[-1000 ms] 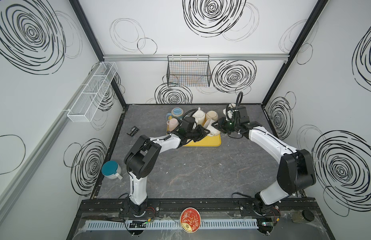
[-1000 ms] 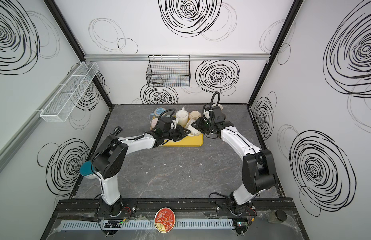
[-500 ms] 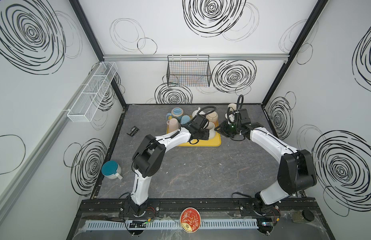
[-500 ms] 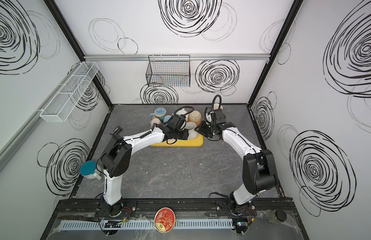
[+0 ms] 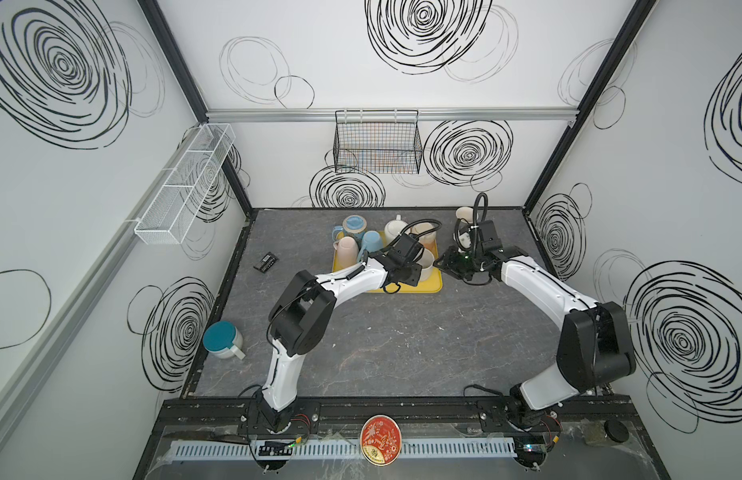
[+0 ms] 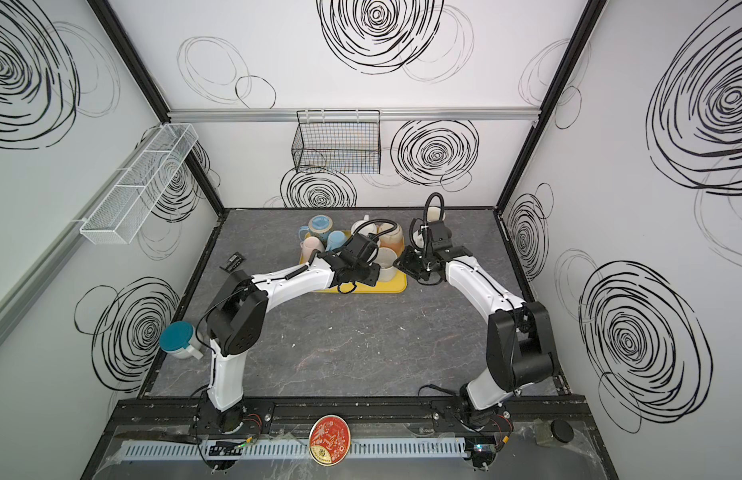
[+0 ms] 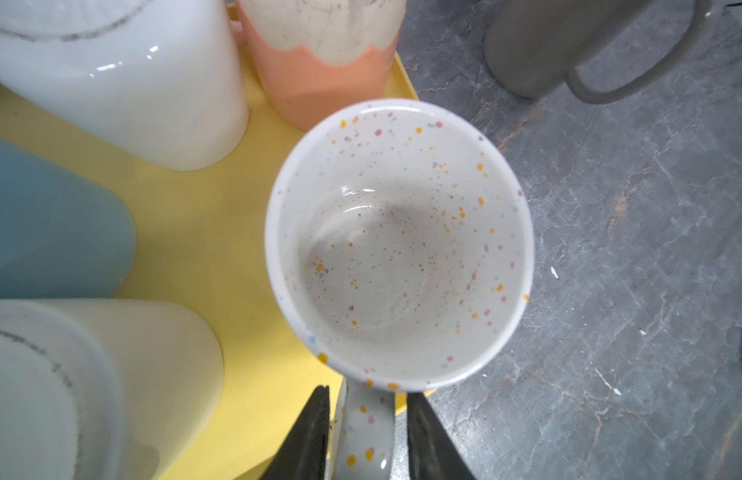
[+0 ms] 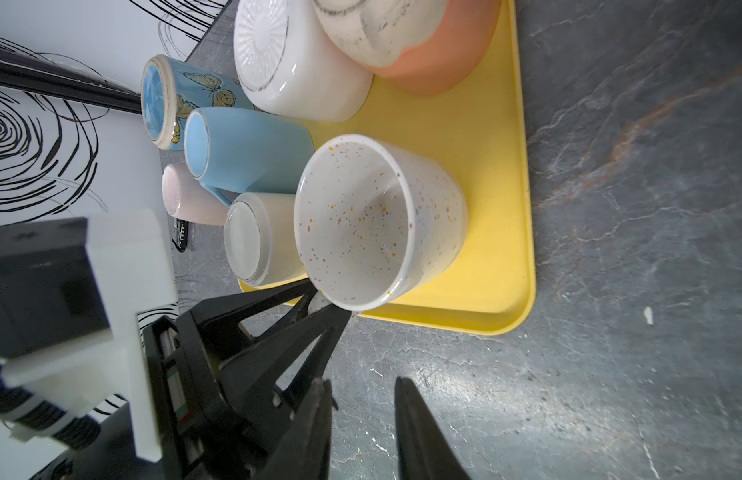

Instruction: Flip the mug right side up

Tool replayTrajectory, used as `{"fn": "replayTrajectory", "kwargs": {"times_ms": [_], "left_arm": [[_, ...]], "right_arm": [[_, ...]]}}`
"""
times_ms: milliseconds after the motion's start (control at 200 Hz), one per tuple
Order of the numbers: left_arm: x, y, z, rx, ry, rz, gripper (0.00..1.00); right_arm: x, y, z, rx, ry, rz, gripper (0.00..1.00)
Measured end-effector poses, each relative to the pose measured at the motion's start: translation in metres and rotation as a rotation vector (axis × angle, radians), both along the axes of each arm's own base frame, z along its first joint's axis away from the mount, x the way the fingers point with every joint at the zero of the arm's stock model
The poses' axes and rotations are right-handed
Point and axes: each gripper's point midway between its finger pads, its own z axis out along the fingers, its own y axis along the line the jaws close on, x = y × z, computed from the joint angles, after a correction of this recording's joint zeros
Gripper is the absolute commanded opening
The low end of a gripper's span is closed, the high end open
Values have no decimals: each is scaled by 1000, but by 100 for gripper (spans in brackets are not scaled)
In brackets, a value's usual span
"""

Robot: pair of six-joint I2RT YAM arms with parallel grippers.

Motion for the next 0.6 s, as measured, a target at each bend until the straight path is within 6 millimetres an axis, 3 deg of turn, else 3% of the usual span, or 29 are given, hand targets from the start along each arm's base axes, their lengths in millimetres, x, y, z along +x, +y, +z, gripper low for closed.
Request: {"fn": "replayTrajectory", "kwargs": {"times_ms": [255,325,475,600], "left_arm": [[1,2,-14,13,25,0,42],[0,3,-22,24,36,-4,34],[-1,2,-30,44,41,-21,8],[1,6,-31,57,39,-23,0]], "right_arm": [[0,-14,4,-87,6,-24,35],[2,-18,10,-117,-6,-28,36],[7,-35,18,-181,-13,-57,36],[10,-61,20,-235,-1,-105,36]]}}
